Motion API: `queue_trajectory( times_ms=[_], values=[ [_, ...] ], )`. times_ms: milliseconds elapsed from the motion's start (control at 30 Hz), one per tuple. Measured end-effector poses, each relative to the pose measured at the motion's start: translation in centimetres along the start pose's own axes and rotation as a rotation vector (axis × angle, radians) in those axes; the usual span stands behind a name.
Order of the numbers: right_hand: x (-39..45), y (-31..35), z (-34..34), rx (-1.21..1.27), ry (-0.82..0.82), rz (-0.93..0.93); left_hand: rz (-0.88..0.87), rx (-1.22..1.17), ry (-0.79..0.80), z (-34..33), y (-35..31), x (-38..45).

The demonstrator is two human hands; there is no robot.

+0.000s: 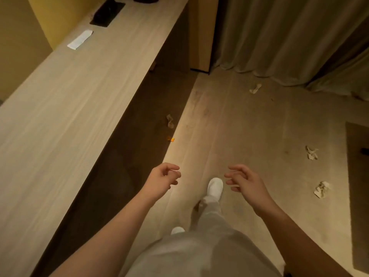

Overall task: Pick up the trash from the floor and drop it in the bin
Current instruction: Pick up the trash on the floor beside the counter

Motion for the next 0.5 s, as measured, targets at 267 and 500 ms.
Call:
queue_trajectory(
  times_ms=[267, 500],
  values=[
    [16.0, 7.2, 1.5, -0.211, 0.164, -0.008, 0.162, -0.14, -0.097, -2.2, -6.4, 13.0],
    [27.8, 11.7, -0.4, -0.243, 0.16, -0.072, 0.325, -0.289, -0.09, -2.2, -6.4, 23.6]
  ],
)
Point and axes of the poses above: each hand's wrist, its own x-axis towards the middle knuckle, its own z-axis out of the back of the hand, y = z × x, the point moved 6 cm from there along x, towards the middle knuckle, and after that the axes turned 8 degrees about -x, right-handed, at the moved point
